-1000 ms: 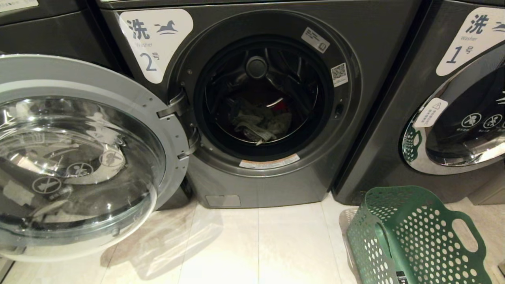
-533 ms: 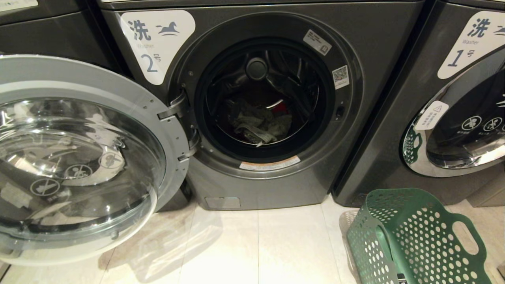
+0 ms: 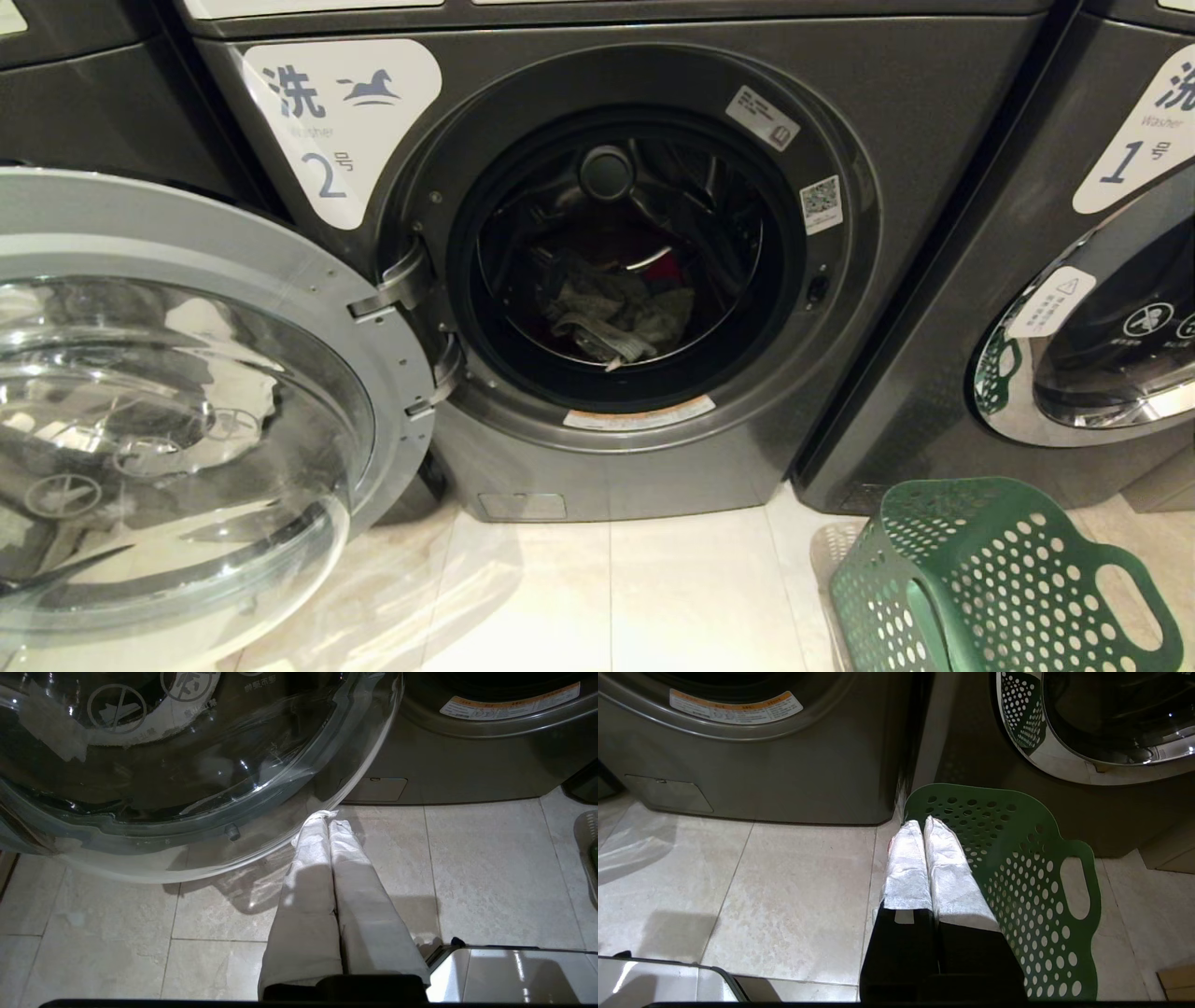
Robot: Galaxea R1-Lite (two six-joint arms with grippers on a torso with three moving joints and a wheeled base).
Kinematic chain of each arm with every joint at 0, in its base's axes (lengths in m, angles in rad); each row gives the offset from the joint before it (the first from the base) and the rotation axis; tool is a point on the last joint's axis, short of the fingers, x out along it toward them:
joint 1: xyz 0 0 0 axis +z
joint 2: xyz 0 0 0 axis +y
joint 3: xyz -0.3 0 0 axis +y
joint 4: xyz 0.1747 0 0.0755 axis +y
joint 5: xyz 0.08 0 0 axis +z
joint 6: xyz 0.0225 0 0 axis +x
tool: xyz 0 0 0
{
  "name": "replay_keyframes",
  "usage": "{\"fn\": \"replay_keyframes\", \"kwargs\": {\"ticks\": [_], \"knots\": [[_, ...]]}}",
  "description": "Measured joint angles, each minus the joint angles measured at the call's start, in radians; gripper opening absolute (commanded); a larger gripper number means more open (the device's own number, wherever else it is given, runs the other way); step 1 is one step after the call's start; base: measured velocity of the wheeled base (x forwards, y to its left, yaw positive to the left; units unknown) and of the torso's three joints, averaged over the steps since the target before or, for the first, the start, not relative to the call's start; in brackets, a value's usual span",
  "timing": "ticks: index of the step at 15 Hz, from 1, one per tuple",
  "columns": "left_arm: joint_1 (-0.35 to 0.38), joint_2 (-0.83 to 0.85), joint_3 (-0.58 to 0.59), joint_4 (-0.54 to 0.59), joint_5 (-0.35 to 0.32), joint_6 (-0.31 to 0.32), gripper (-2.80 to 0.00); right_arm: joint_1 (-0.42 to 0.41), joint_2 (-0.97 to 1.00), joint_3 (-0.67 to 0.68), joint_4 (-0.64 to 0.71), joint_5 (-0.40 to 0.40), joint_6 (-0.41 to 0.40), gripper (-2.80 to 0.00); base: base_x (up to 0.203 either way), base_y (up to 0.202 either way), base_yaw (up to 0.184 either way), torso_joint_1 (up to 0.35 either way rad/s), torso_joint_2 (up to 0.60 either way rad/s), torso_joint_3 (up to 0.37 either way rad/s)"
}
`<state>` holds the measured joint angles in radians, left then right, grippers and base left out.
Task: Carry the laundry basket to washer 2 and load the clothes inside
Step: Close the washing machine door with the left hand
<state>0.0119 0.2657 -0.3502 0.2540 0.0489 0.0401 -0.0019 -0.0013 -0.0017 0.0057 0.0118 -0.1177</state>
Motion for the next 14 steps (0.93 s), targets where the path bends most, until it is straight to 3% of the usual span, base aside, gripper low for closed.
{"fn": "replay_keyframes", "kwargs": {"ticks": [5,8,12,14], "knots": [[-0.001,-0.035,0.012,-0.003,-0.002,0.063,-2.80,0.000,0.000,0.000,0.000,0.000,0.003,-2.80,0.000,0.000,0.000,0.000,0.00,0.000],[-0.001,-0.046,0.003,-0.003,-0.011,0.134,-2.80,0.000,0.000,0.001,0.000,0.000,0.003,-2.80,0.000,0.000,0.000,0.000,0.00,0.000],[0.009,-0.056,-0.005,0.003,0.047,0.324,-2.80,0.000,0.000,0.002,0.000,0.000,0.003,-2.80,0.000,0.000,0.000,0.000,0.00,0.000],[0.010,-0.060,-0.019,0.012,0.129,0.358,-2.80,0.000,0.000,0.002,0.000,0.000,0.007,-2.80,0.000,0.000,0.000,0.000,0.00,0.000]]}}
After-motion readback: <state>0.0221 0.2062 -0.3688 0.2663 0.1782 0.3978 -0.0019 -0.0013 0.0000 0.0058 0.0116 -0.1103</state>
